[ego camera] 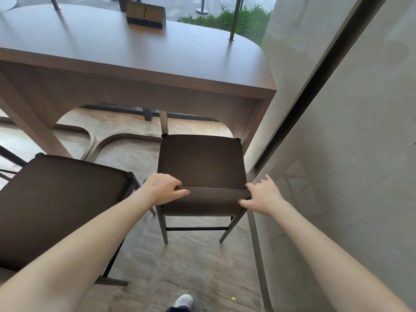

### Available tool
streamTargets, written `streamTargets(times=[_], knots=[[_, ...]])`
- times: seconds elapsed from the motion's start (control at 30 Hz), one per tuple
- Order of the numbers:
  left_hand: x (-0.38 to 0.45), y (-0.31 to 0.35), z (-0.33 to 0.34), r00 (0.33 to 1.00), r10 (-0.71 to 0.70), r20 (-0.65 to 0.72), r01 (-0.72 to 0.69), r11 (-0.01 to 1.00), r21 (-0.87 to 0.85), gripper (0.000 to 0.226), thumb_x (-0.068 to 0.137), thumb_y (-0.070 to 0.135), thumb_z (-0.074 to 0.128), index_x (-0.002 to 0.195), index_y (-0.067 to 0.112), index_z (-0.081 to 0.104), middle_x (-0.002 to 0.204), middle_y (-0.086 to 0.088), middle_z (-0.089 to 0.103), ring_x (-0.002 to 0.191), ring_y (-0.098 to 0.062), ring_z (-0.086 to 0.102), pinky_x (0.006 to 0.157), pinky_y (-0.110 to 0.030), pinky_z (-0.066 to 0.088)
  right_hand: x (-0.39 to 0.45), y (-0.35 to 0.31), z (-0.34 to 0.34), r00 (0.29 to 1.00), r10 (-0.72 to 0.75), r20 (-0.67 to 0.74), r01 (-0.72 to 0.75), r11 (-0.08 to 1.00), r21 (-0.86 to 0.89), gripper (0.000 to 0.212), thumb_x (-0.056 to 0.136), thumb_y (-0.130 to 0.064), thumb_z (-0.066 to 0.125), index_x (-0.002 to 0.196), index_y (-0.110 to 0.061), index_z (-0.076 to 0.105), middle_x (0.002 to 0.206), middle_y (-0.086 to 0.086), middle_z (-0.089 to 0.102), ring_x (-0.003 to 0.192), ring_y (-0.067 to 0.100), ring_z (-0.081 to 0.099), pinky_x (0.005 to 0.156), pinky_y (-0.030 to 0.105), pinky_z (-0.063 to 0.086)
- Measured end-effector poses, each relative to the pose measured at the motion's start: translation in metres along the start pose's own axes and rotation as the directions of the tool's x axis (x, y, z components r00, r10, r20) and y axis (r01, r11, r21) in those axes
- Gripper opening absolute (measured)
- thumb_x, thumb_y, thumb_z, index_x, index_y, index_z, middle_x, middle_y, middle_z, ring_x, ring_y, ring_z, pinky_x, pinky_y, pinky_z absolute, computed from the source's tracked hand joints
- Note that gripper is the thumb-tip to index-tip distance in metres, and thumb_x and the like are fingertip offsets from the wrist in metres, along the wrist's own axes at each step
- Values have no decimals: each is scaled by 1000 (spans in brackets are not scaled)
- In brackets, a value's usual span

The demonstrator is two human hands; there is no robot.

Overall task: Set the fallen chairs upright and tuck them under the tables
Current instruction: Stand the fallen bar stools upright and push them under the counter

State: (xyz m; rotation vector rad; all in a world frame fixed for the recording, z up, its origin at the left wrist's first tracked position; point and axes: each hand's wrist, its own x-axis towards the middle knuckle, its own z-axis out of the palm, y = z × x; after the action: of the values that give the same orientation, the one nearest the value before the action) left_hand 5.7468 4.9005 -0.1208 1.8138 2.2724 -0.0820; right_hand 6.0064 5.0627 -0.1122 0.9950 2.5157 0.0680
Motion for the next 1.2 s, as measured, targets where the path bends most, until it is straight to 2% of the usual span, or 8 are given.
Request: streamTargets(times=[0.07,0.13,0.23,0.33,0.63,0.8,1.0,1.2], knots=[[-9,15,1,995,-53,-79,34,972,-231,48,91,67,34,94,31,66,86,12,67,83,-11,60,69,-27,46,-11,-24,-5,997,-20,-77,42,952,303,64,90,-62,40,137,-21,51,126,0,64,125,20,51,119,38,13],[-16,36,1,985,-152,-75,87,834,-545,49,94,62,32,104,32,68,98,13,70,96,-9,61,85,-31,46,-22,-49,-13,990,45,-137,67,700,711,46,97,-51,41,132,-27,57,133,-6,60,131,16,46,117,34,15],[-20,58,-11,964,-260,58,115,209,-971,48,102,47,27,116,23,65,108,3,70,109,-14,60,109,-39,34,-27,-76,-26,994,95,-47,51,-35,998,35,103,-43,30,118,-37,61,126,-13,62,124,10,52,113,33,24],[-35,64,-36,939,-342,37,6,-91,-996,51,102,47,20,129,22,56,123,-4,65,117,-20,58,111,-41,34,-32,-88,-47,998,58,-31,51,-369,928,44,103,-48,22,122,-32,59,131,-8,59,124,16,52,112,37,29],[-125,47,-79,777,-625,-75,-234,-175,-956,51,101,51,21,123,23,58,118,-4,68,112,-23,63,109,-44,38,-50,-112,-96,979,-90,-182,128,-422,898,41,103,-45,27,116,-30,63,124,-4,64,117,19,58,106,37,38],[-221,37,-67,602,-795,-69,-304,-148,-941,50,102,48,24,125,20,58,115,-6,70,111,-23,63,106,-42,41,-76,-176,-104,928,-326,-177,41,-385,922,44,103,-43,27,119,-24,63,122,1,66,114,22,60,105,39,41],[-359,19,-40,320,-948,8,-358,-129,-925,51,102,46,25,127,16,57,115,-9,68,112,-28,61,106,-42,40,-132,-286,-111,784,-602,-152,-52,-308,950,44,102,-40,31,123,-17,62,124,6,65,114,24,61,107,42,40],[-457,-2,-13,124,-992,16,-374,-61,-925,47,102,47,27,116,19,62,107,-7,72,106,-28,65,100,-42,47,-177,-378,-108,704,-698,-131,-73,-255,964,42,101,-38,37,125,-15,63,120,7,67,112,25,62,105,43,43]])
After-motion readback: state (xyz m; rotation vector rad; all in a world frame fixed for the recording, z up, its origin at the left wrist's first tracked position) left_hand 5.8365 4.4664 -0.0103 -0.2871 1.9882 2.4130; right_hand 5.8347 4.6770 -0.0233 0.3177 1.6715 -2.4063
